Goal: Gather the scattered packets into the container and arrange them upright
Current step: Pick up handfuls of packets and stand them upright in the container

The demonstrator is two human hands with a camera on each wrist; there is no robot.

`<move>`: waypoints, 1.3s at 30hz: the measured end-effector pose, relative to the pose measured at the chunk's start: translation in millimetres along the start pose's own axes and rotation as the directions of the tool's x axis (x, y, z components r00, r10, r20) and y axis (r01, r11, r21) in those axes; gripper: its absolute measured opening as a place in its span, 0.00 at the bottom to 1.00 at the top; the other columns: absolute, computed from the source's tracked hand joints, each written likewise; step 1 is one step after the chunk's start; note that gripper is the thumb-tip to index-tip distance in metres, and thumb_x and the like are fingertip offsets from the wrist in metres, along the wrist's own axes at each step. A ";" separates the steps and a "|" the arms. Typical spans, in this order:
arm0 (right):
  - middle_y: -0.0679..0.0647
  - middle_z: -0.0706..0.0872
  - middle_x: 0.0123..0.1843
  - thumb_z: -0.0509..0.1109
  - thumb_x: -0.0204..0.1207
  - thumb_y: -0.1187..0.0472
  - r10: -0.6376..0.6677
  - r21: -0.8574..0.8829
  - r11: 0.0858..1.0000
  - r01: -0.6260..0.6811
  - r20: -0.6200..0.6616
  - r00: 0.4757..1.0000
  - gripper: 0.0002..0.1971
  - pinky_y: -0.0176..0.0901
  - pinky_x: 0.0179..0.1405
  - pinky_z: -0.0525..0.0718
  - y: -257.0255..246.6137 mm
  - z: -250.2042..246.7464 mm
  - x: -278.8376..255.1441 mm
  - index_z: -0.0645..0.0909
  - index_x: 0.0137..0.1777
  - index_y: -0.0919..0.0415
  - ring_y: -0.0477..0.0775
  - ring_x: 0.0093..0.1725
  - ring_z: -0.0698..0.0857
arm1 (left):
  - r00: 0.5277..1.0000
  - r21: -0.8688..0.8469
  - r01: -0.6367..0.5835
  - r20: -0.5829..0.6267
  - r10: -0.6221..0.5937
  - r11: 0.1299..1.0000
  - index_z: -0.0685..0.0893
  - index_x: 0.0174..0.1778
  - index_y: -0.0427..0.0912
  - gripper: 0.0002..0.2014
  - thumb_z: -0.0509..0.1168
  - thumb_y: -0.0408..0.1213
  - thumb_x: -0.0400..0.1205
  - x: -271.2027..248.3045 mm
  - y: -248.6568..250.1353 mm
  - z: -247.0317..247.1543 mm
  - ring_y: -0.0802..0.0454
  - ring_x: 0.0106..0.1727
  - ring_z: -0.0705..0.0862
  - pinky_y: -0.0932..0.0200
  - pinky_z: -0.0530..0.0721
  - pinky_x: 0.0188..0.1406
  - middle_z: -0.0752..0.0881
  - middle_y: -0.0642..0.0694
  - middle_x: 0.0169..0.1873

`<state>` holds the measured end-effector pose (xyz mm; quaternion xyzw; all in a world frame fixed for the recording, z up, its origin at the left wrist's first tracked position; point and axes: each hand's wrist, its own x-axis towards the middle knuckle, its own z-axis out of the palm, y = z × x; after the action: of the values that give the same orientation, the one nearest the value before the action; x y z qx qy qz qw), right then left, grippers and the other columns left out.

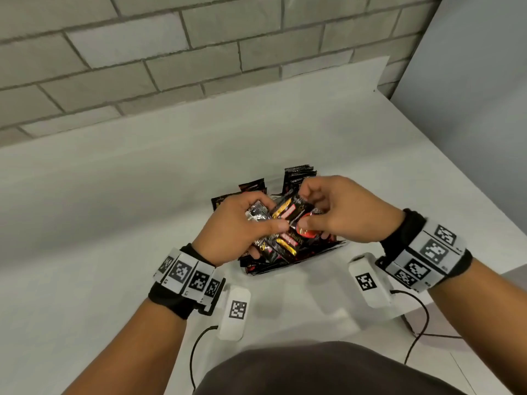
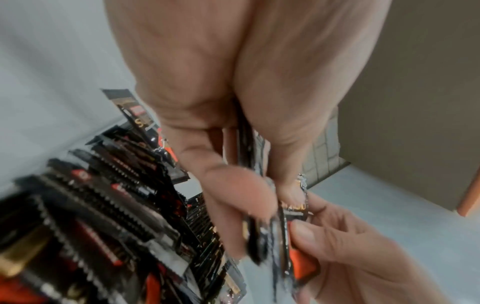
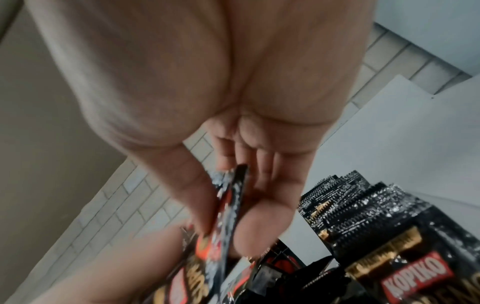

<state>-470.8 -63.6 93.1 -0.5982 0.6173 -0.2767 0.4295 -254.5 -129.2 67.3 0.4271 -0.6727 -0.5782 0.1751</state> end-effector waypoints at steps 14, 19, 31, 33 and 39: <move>0.68 0.88 0.51 0.70 0.82 0.71 0.170 0.455 0.887 -0.071 -0.182 0.969 0.10 0.67 0.37 0.91 3.9 13.8 3.9 0.72 0.57 0.65 0.75 0.36 0.90 | 0.997 -0.527 0.047 -0.030 -0.074 0.849 0.83 0.62 0.36 0.12 0.71 0.25 0.83 3.5 -2.0 14.4 0.36 0.57 0.92 0.47 0.94 0.45 0.89 0.35 0.58; 0.62 0.92 0.44 0.73 0.81 0.67 0.156 0.242 0.959 -0.147 -0.017 0.988 0.07 0.57 0.33 0.92 7.9 10.7 -3.0 0.80 0.56 0.65 0.70 0.34 0.92 | 0.978 -0.492 0.063 -0.141 -0.151 0.868 0.80 0.64 0.34 0.16 0.74 0.29 0.82 5.3 -5.3 8.6 0.32 0.45 0.94 0.45 0.94 0.33 0.88 0.34 0.58; 0.56 0.88 0.50 0.74 0.80 0.62 0.105 0.263 0.963 -0.063 -0.150 0.983 0.09 0.58 0.27 0.88 9.7 22.1 2.8 0.78 0.56 0.60 0.72 0.27 0.88 | 0.997 -0.633 0.066 0.016 -0.072 0.771 0.84 0.64 0.32 0.21 0.66 0.47 0.85 3.5 3.7 4.6 0.37 0.56 0.92 0.40 0.93 0.47 0.90 0.34 0.58; 0.57 0.89 0.47 0.74 0.81 0.61 0.117 0.284 0.957 -0.063 -0.177 0.977 0.09 0.59 0.28 0.87 10.5 23.3 3.9 0.78 0.54 0.62 0.72 0.29 0.89 | 0.997 -0.680 0.071 0.060 -0.041 0.730 0.83 0.64 0.32 0.13 0.67 0.35 0.86 3.2 1.2 2.4 0.36 0.55 0.92 0.38 0.93 0.50 0.89 0.33 0.57; 0.68 0.88 0.45 0.80 0.75 0.62 0.111 0.278 0.959 -0.048 -0.215 0.970 0.13 0.53 0.30 0.87 13.0 22.5 5.0 0.80 0.51 0.69 0.59 0.35 0.86 | 0.997 -0.557 0.011 -0.059 -0.053 0.831 0.84 0.59 0.37 0.08 0.68 0.24 0.85 6.9 -1.2 5.6 0.39 0.49 0.94 0.45 0.95 0.41 0.90 0.39 0.53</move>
<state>-457.5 -62.9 70.2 -0.4726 0.6425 -0.4078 0.4445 -262.1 -131.0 63.0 0.3895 -0.4617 -0.7358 0.3061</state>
